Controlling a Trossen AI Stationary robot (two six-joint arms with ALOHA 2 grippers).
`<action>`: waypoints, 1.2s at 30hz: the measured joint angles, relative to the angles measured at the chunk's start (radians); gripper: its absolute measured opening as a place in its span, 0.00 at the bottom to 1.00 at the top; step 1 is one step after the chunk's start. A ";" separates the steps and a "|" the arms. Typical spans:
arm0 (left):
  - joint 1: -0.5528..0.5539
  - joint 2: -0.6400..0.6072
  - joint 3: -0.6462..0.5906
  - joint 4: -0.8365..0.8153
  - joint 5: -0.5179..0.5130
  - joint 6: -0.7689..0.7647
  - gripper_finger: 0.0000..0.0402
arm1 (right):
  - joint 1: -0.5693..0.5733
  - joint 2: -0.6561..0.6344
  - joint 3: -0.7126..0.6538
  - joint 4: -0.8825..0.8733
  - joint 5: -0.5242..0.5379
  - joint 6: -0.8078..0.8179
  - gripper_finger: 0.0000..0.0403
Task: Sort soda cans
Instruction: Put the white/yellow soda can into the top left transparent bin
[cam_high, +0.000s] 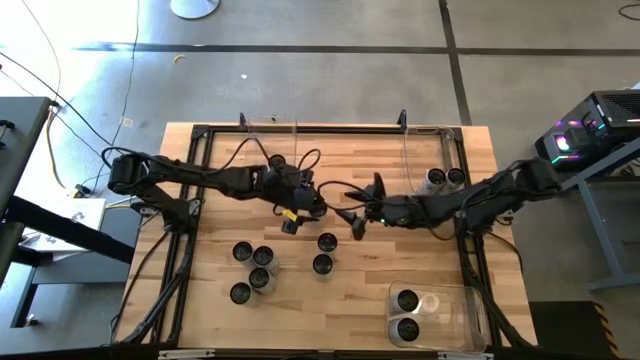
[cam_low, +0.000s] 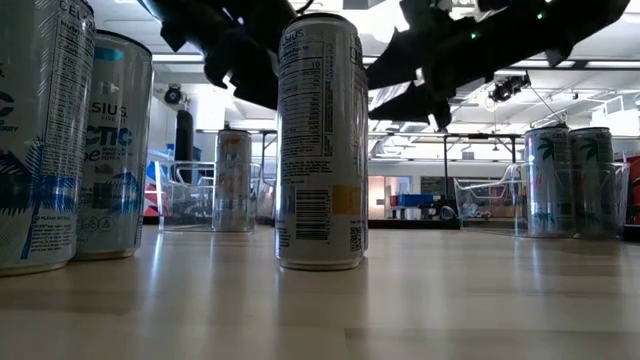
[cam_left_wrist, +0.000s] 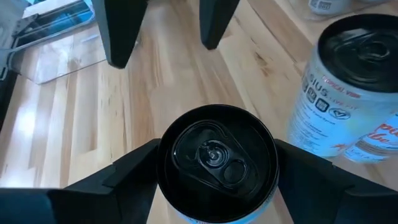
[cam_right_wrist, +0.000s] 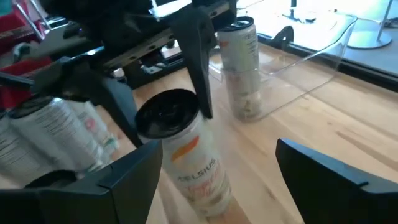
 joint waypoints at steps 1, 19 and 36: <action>0.000 0.000 0.000 0.000 -0.003 0.000 0.69 | -0.006 0.010 0.000 0.020 -0.004 0.000 0.77; -0.001 -0.005 0.003 -0.034 -0.039 -0.018 0.70 | -0.097 0.068 0.000 0.069 -0.075 0.027 0.77; -0.001 -0.010 0.003 -0.054 -0.047 -0.076 0.70 | -0.117 0.136 0.000 0.077 -0.080 0.043 0.77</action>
